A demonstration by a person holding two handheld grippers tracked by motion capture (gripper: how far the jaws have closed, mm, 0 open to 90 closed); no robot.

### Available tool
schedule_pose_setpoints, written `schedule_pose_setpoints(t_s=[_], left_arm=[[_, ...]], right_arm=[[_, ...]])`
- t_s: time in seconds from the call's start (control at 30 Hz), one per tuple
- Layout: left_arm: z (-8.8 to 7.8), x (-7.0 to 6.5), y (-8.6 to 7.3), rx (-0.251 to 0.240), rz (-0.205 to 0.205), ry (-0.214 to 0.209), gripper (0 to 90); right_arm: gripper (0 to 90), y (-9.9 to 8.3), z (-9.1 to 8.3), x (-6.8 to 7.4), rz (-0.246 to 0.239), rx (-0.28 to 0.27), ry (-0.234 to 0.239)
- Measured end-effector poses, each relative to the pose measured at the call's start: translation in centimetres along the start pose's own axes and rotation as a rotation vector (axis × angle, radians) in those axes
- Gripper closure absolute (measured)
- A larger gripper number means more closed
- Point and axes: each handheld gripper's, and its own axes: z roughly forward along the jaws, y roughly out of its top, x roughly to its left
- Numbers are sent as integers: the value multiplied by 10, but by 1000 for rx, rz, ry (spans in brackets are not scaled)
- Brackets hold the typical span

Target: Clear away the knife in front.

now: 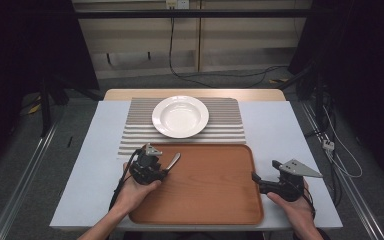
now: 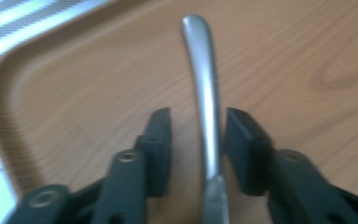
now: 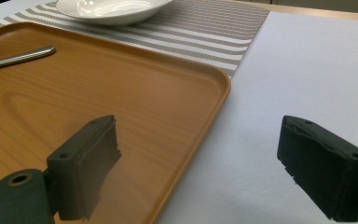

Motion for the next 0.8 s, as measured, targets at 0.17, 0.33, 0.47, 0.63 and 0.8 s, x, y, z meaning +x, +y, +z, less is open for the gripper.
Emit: schedule_pose_setpoints(t_s=[0.17,0.33,0.47,0.63,0.8], left_arm=[[-5,5,2,-76,16,40,353],[-6,9,9,-95,7,11,217],[-8,9,14,-144,39,-51,156],[-4,1,19,-152,83,-97,289],[-1,-4,19,-147,138,-116,438]], right_arm=[[121,0,1,-1,7,3,5],[122,-1,1,-1,8,9,7],[122,-1,1,-3,13,10,8],[122,-1,1,-3,15,7,6],[122,-2,-1,-4,18,4,0]])
